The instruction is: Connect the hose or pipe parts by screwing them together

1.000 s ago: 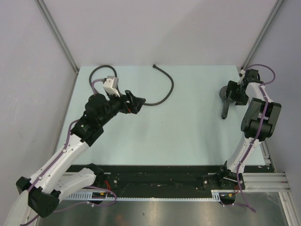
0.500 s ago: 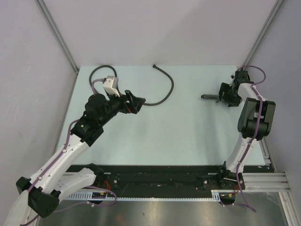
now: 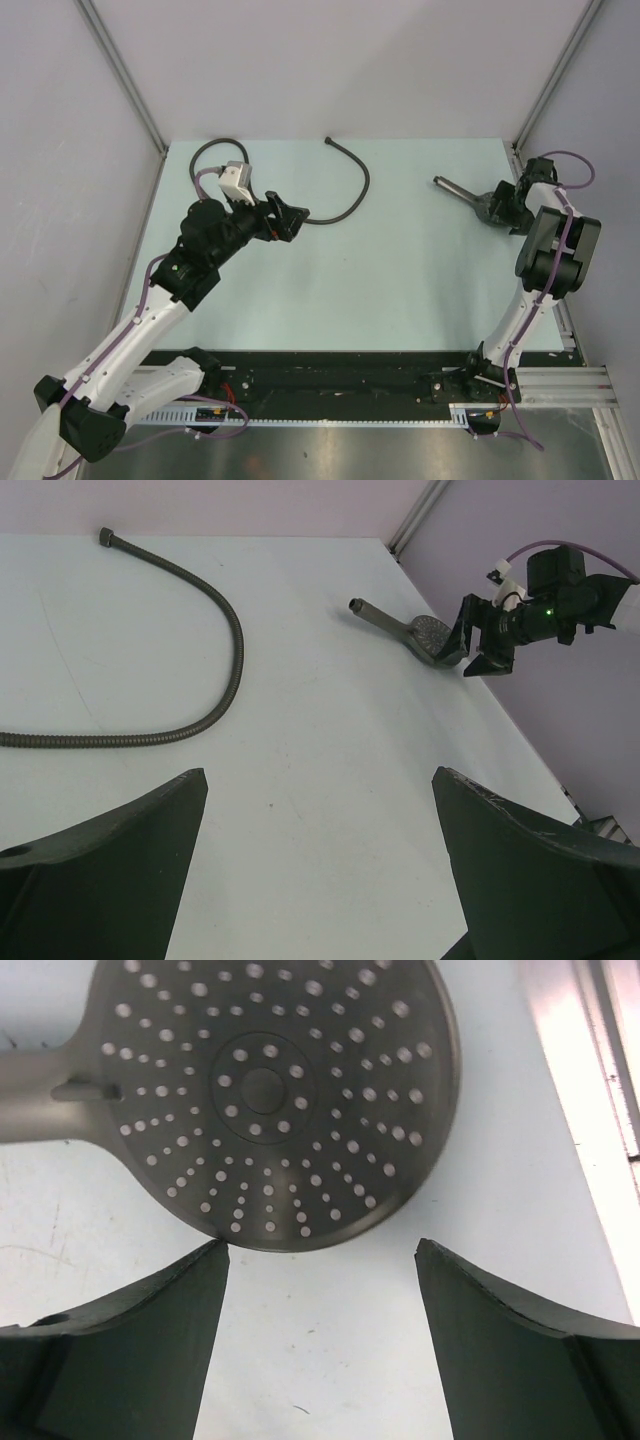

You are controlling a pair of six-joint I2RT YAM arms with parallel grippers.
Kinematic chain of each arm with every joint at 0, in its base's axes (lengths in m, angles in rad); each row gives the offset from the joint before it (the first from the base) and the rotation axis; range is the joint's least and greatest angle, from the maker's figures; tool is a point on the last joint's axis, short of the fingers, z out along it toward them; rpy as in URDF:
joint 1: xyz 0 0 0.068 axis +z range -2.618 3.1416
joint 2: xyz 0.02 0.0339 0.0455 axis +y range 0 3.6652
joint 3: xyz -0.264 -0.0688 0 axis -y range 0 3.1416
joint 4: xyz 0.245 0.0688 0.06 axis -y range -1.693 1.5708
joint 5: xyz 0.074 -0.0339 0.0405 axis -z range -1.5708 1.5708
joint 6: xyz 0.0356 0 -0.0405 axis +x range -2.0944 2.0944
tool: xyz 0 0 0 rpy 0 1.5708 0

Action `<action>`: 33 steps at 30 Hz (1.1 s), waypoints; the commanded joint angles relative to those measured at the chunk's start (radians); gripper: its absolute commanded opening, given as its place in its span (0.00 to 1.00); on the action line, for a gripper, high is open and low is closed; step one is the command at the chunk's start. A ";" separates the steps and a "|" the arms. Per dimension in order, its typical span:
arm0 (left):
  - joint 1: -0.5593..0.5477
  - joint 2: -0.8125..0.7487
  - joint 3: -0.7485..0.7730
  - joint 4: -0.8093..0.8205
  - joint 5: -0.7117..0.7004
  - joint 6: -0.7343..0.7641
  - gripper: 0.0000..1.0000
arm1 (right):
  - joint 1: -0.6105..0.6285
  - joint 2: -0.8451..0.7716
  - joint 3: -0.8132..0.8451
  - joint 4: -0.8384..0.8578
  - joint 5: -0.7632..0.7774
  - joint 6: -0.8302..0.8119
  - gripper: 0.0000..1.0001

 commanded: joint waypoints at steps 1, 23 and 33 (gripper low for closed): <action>0.004 -0.007 0.000 0.033 -0.010 -0.010 1.00 | -0.024 -0.020 0.008 0.058 0.011 0.019 0.81; 0.006 0.009 0.002 0.034 0.003 -0.010 1.00 | 0.045 -0.095 0.006 -0.003 0.086 0.279 0.87; 0.004 -0.007 0.002 0.036 0.006 -0.010 1.00 | 0.120 -0.104 0.006 -0.021 0.092 0.307 0.84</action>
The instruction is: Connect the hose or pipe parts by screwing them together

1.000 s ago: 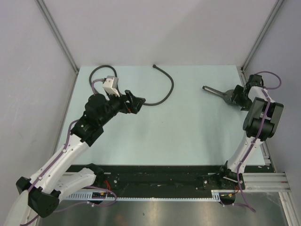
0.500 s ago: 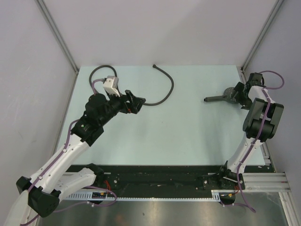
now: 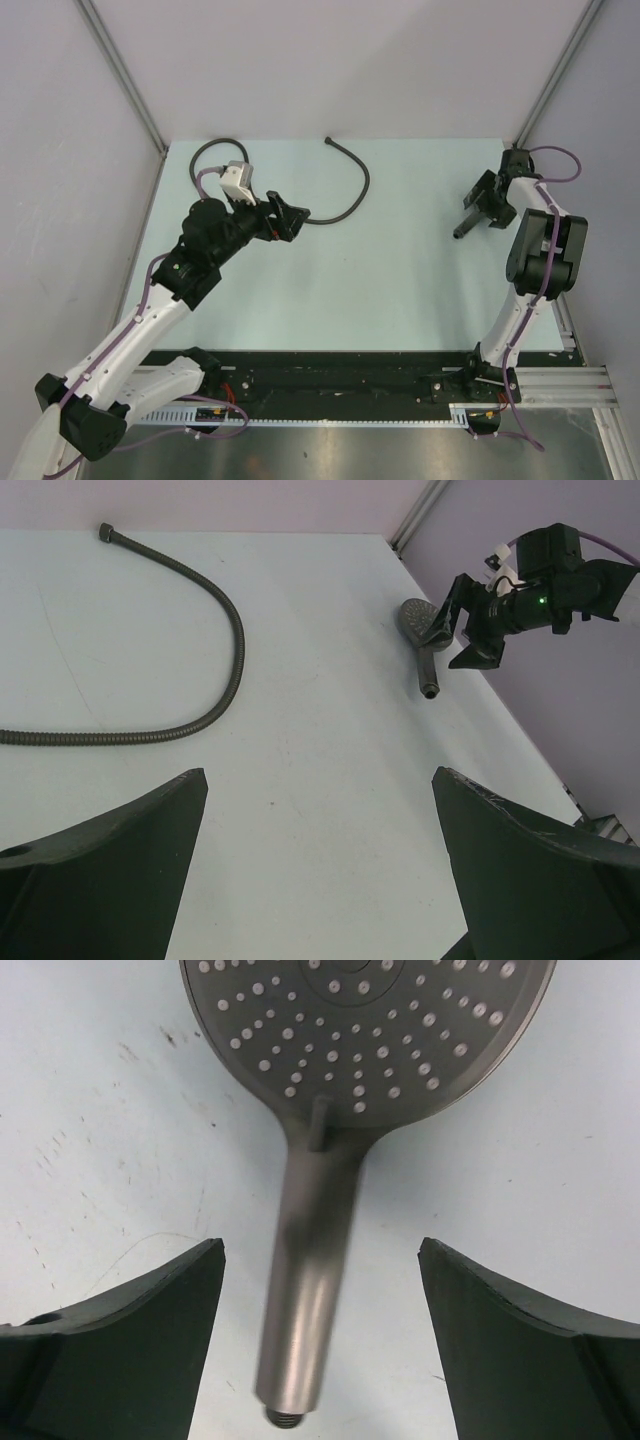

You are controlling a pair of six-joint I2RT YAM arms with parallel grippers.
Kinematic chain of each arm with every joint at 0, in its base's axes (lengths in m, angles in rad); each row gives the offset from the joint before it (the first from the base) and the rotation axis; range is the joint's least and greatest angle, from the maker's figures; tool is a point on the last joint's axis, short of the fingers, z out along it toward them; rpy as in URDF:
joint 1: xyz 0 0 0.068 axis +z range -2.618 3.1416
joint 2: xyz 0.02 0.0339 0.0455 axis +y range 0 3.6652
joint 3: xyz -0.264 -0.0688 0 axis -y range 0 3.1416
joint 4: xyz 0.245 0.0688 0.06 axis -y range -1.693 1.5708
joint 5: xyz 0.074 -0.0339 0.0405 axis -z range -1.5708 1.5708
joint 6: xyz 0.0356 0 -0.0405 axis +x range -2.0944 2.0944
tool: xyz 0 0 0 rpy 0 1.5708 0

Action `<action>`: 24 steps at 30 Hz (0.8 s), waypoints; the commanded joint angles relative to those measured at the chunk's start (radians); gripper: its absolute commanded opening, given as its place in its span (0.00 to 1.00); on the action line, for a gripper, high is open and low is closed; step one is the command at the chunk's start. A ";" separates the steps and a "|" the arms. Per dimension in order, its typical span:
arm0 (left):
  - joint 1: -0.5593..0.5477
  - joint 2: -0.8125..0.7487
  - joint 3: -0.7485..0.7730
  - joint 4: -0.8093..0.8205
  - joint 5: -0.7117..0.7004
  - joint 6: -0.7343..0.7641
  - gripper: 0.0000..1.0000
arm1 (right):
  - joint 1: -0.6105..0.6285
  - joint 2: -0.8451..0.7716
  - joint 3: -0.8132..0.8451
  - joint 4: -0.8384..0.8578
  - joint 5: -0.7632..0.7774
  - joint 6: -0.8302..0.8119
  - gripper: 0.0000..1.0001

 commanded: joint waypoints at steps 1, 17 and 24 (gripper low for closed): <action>0.006 -0.017 0.003 0.034 0.006 -0.010 1.00 | 0.020 -0.052 0.006 -0.035 0.051 0.034 0.83; 0.006 -0.035 -0.001 0.035 0.018 -0.006 1.00 | 0.039 -0.046 -0.078 -0.127 0.179 -0.046 0.70; 0.001 -0.039 -0.014 0.043 0.021 0.022 1.00 | 0.060 -0.053 -0.087 -0.092 0.180 -0.086 0.31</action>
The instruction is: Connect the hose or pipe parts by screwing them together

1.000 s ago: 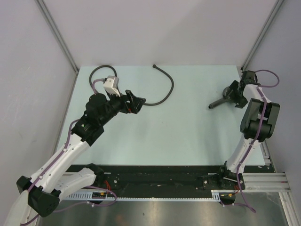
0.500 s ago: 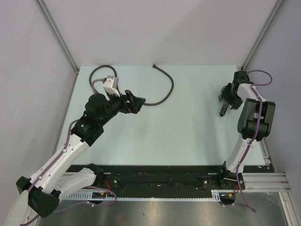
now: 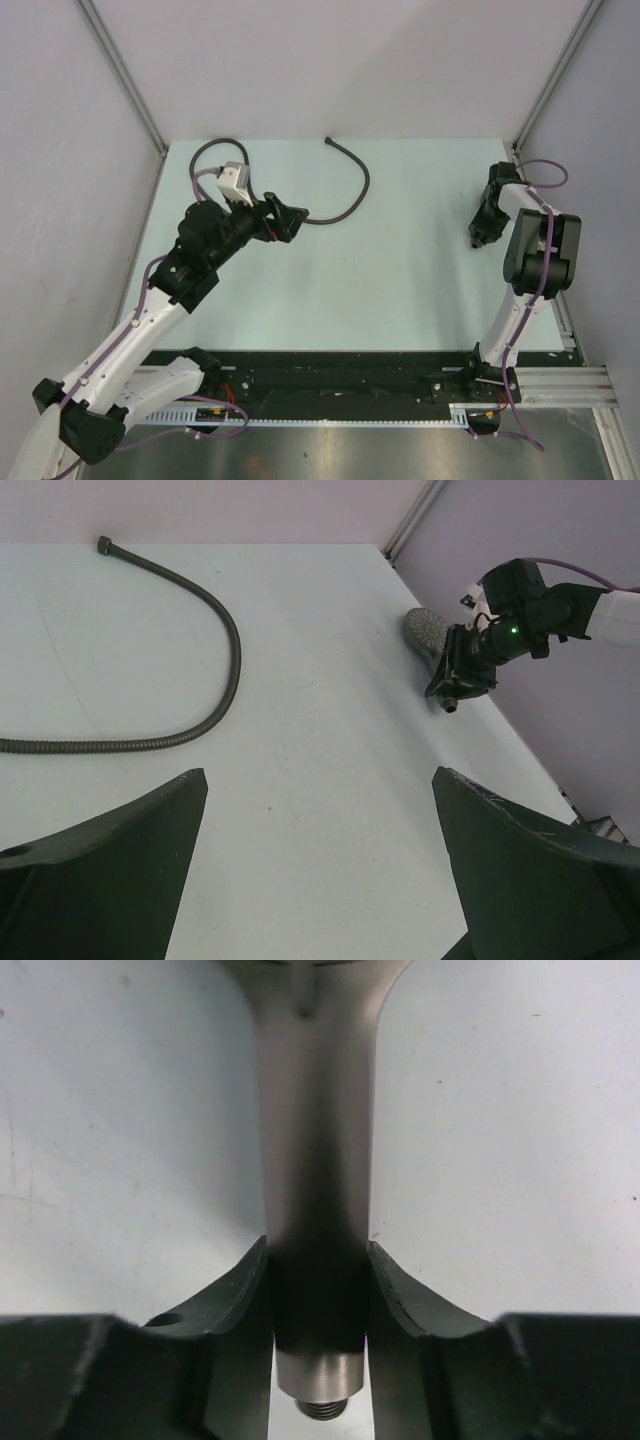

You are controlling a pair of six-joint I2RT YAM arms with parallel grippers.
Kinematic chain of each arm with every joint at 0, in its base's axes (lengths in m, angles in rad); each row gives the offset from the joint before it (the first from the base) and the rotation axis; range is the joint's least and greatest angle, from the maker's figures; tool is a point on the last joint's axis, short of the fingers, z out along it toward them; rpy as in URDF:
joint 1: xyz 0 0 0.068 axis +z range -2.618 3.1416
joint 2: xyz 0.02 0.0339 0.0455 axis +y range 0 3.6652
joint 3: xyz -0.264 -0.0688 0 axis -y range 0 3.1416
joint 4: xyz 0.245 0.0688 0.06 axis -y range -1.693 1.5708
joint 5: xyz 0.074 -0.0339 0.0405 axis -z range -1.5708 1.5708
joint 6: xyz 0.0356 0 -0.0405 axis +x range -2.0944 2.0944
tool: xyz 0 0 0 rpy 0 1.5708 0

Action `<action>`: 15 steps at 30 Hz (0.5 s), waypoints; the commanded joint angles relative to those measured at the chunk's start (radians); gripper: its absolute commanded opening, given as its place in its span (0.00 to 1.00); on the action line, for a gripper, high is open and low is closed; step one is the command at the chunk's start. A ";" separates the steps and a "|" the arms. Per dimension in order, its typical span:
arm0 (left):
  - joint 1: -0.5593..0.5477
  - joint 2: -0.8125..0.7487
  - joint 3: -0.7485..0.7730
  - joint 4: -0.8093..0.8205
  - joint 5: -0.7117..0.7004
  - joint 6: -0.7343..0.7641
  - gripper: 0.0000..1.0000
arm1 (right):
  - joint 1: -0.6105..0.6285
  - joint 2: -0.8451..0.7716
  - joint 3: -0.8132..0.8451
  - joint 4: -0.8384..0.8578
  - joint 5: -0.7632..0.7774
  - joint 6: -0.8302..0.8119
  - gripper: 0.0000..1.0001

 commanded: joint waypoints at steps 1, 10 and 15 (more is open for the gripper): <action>0.000 -0.016 -0.010 0.040 0.017 0.017 1.00 | 0.024 -0.064 -0.001 0.027 0.042 -0.030 0.22; 0.004 0.047 0.002 0.025 0.038 -0.035 0.96 | 0.185 -0.138 -0.013 0.138 -0.100 -0.176 0.00; 0.061 0.084 -0.027 0.011 0.132 -0.168 0.93 | 0.418 -0.199 -0.062 0.219 -0.045 -0.197 0.00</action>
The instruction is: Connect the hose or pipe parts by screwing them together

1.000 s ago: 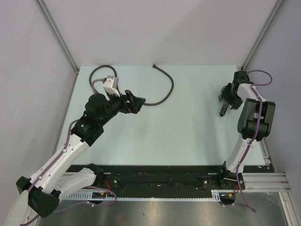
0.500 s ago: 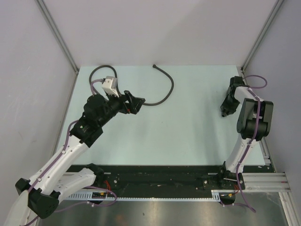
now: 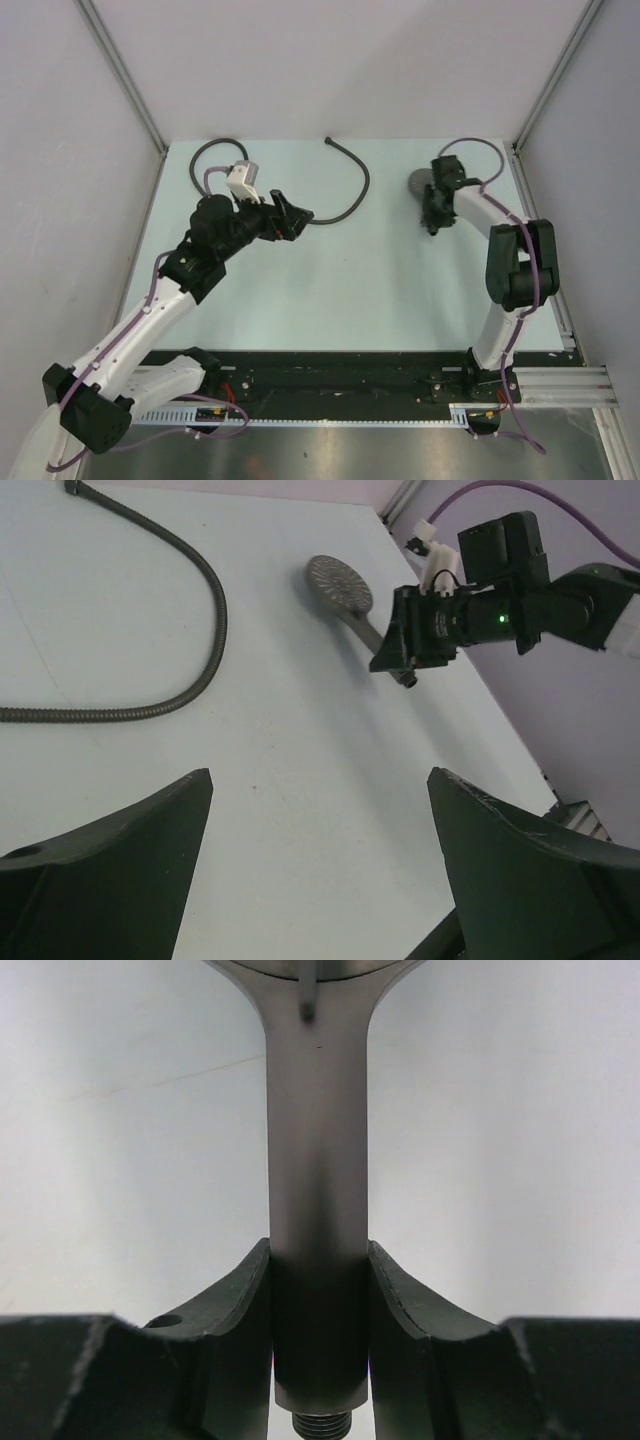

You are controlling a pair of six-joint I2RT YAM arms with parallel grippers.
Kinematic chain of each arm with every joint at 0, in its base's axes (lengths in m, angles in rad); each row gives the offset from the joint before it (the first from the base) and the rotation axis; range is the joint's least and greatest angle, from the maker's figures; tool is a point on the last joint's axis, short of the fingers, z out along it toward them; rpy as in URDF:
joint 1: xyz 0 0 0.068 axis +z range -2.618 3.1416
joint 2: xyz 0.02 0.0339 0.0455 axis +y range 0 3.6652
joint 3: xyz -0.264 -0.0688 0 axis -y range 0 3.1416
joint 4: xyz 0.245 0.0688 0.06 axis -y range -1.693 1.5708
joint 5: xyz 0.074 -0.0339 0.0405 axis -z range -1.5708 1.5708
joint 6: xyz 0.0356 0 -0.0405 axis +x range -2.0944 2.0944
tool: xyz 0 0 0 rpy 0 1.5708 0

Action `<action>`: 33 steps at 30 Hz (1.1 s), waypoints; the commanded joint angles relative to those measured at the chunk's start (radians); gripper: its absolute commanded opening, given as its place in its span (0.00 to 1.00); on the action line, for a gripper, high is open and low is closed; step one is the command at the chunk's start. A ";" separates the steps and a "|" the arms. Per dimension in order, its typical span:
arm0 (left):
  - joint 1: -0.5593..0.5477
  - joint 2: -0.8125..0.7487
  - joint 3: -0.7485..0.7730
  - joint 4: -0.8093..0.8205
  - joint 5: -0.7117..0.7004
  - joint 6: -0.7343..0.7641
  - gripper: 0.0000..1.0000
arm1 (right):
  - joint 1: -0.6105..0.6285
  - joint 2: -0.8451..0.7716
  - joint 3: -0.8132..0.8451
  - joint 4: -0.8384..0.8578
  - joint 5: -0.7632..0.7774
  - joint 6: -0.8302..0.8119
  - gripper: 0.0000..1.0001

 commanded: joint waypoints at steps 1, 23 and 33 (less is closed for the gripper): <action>0.088 0.031 -0.039 0.008 0.159 -0.167 0.92 | 0.176 -0.113 -0.044 0.122 0.020 -0.015 0.00; 0.045 0.164 -0.216 0.232 0.127 -0.428 0.84 | 0.927 -0.438 -0.331 0.645 0.249 0.192 0.00; 0.036 0.045 -0.271 0.220 0.050 -0.515 0.87 | 0.967 -0.486 -0.352 0.699 0.410 0.168 0.00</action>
